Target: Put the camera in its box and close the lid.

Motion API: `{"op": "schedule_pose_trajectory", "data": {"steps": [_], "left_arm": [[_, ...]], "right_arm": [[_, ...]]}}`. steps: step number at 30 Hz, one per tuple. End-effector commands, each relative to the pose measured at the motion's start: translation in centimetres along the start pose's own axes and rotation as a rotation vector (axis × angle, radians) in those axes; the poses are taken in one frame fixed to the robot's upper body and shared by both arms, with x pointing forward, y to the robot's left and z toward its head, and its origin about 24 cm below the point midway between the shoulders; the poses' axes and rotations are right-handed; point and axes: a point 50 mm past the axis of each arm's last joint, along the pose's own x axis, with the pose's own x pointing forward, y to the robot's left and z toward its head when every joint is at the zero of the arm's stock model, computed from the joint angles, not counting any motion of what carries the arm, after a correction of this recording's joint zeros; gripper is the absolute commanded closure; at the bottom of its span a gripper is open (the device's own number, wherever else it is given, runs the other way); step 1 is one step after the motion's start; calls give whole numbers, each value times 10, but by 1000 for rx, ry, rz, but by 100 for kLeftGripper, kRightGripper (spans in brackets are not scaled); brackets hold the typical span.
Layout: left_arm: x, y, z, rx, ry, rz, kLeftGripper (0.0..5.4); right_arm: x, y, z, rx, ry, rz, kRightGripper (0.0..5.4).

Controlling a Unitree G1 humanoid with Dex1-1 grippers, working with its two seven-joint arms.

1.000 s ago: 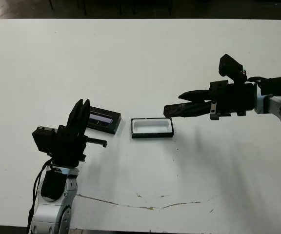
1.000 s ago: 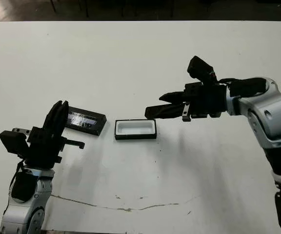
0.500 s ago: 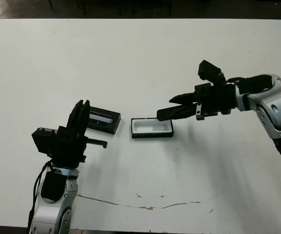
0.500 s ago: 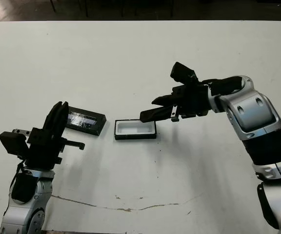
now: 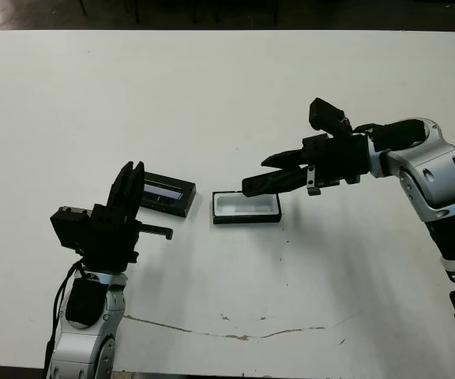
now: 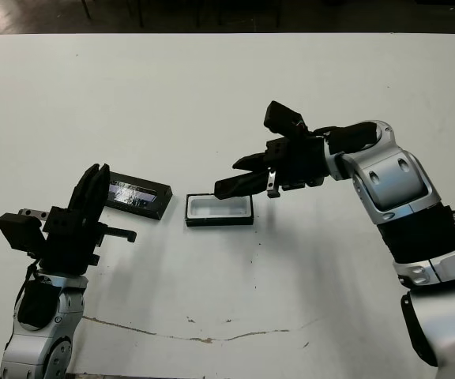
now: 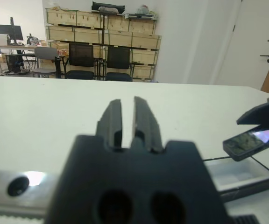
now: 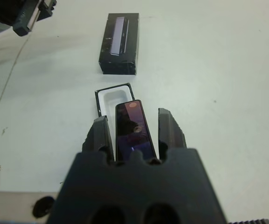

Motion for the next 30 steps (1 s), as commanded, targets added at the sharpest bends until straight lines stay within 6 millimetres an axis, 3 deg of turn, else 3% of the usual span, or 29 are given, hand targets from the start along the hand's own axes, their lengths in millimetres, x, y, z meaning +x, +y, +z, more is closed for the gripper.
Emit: {"op": "schedule_pose_trajectory", "data": {"steps": [1, 30], "left_arm": [[-2, 2, -6, 7, 34, 3, 540], [-3, -1, -9, -18, 42, 5, 540]], "right_arm": [[1, 1, 3, -3, -15, 21, 492], [23, 6, -7, 23, 31, 99, 492]]}}
